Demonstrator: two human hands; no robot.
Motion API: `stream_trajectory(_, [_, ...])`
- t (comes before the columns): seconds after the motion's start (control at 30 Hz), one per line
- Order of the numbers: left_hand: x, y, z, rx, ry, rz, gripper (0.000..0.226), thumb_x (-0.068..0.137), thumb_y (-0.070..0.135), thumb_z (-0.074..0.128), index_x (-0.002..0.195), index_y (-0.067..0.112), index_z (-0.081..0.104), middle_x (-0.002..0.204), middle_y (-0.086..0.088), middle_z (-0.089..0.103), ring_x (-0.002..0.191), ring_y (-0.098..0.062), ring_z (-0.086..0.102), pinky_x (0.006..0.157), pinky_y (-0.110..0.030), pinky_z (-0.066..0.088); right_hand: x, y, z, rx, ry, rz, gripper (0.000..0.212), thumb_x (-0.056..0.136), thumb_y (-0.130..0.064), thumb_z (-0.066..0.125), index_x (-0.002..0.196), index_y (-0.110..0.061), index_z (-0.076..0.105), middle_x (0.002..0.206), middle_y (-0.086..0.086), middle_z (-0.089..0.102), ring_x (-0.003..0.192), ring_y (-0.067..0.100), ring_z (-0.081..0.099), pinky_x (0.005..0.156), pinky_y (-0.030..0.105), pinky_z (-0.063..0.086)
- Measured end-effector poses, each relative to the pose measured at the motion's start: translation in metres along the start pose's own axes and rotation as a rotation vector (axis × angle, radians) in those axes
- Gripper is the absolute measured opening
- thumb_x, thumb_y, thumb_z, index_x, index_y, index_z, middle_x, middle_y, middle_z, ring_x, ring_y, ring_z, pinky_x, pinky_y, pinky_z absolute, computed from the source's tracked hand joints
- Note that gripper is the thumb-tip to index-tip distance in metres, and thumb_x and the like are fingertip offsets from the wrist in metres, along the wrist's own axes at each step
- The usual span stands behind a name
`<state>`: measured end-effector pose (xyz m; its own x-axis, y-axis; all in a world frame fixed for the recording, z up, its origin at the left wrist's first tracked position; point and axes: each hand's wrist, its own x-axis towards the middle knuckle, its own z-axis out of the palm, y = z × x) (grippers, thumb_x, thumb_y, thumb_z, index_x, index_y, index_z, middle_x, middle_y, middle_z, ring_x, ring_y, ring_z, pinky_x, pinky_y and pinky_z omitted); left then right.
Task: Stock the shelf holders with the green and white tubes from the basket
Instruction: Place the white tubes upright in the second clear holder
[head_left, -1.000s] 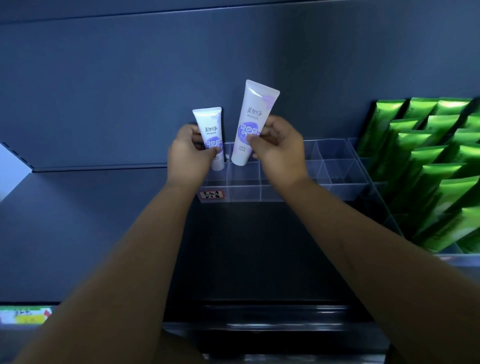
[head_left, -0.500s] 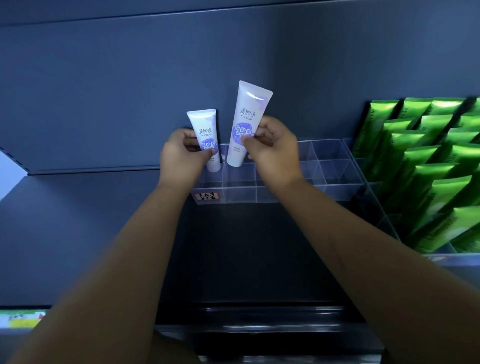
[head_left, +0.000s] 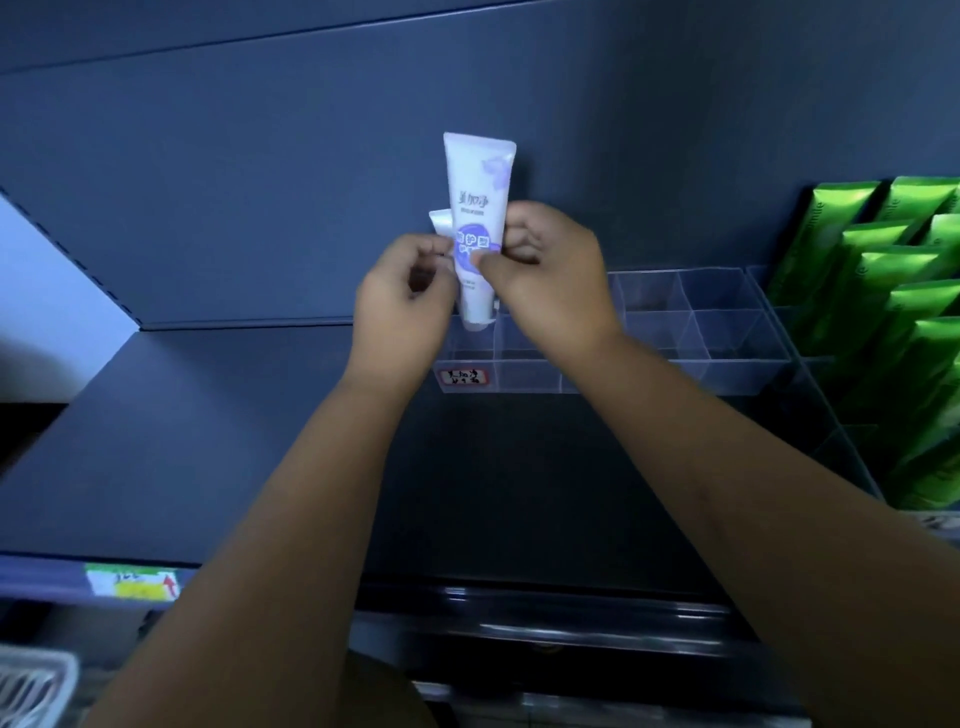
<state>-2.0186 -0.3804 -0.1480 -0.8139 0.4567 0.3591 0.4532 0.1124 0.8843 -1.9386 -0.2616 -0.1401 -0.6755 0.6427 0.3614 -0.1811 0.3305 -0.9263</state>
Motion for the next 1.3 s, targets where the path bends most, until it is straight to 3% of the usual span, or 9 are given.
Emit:
stream_trajectory(0.13, [-0.005, -0.003, -0.012, -0.062, -0.052, -0.028, 0.022, 0.085, 0.000, 0.056, 0.101, 0.004, 0.070, 0.096, -0.012, 0.074, 0.088, -0.016, 0.068, 0.086, -0.036, 0.057, -0.004, 0.005, 0.012, -0.181, -0.100, -0.079, 0.022, 0.079, -0.015, 0.073, 0.099, -0.023, 0.076, 0.093, -0.004, 0.073, 0.083, 0.011, 0.073, 0.078, 0.043, 0.060])
stream_trajectory(0.27, [-0.007, -0.008, -0.018, -0.076, -0.081, -0.076, 0.020, 0.087, -0.001, 0.059, 0.098, 0.012, 0.069, 0.096, -0.018, 0.073, 0.098, -0.033, 0.071, 0.096, -0.047, 0.056, -0.008, 0.013, 0.016, -0.167, -0.112, -0.031, 0.027, 0.080, -0.010, 0.073, 0.103, -0.023, 0.074, 0.085, -0.006, 0.074, 0.082, 0.012, 0.073, 0.079, 0.044, 0.060])
stream_trajectory(0.4, [-0.004, -0.017, -0.014, 0.009, -0.116, -0.108, 0.011, 0.094, 0.009, 0.065, 0.101, 0.015, 0.070, 0.093, -0.005, 0.076, 0.097, -0.027, 0.070, 0.093, -0.043, 0.054, -0.007, 0.020, 0.015, -0.212, -0.073, 0.003, 0.032, 0.078, -0.010, 0.075, 0.107, -0.025, 0.073, 0.088, -0.011, 0.076, 0.084, 0.002, 0.072, 0.085, 0.039, 0.059])
stream_trajectory(0.57, [-0.002, -0.025, -0.013, 0.106, -0.154, -0.105, 0.012, 0.092, 0.010, 0.067, 0.098, 0.019, 0.073, 0.093, 0.006, 0.078, 0.094, -0.017, 0.072, 0.091, -0.042, 0.057, -0.008, 0.031, 0.011, -0.299, -0.093, 0.046, 0.027, 0.077, -0.010, 0.075, 0.101, -0.022, 0.074, 0.086, -0.011, 0.078, 0.083, 0.005, 0.073, 0.083, 0.039, 0.060])
stream_trajectory(0.93, [-0.002, -0.025, -0.016, 0.067, -0.177, -0.040, 0.023, 0.090, 0.002, 0.071, 0.104, 0.020, 0.067, 0.091, 0.002, 0.077, 0.087, -0.007, 0.072, 0.080, -0.014, 0.053, -0.005, 0.038, 0.008, -0.295, -0.110, 0.055, 0.026, 0.074, -0.004, 0.077, 0.097, -0.014, 0.074, 0.089, -0.004, 0.078, 0.082, 0.009, 0.074, 0.082, 0.041, 0.061])
stream_trajectory(1.13, [-0.004, -0.024, -0.016, 0.092, -0.177, -0.025, 0.028, 0.089, 0.001, 0.072, 0.095, 0.027, 0.062, 0.090, 0.003, 0.076, 0.084, -0.003, 0.070, 0.077, -0.013, 0.052, -0.006, 0.038, 0.006, -0.283, -0.128, 0.068, 0.025, 0.073, -0.006, 0.078, 0.096, -0.013, 0.072, 0.091, -0.003, 0.078, 0.083, 0.010, 0.074, 0.083, 0.042, 0.061])
stream_trajectory(1.3, [-0.006, -0.026, -0.018, 0.130, -0.159, -0.033, 0.030, 0.088, 0.005, 0.073, 0.091, 0.031, 0.058, 0.091, 0.006, 0.075, 0.086, -0.005, 0.071, 0.080, -0.020, 0.054, -0.008, 0.034, 0.006, -0.273, -0.147, 0.072, 0.026, 0.075, -0.002, 0.078, 0.099, -0.013, 0.073, 0.092, -0.003, 0.078, 0.084, 0.008, 0.074, 0.084, 0.039, 0.061])
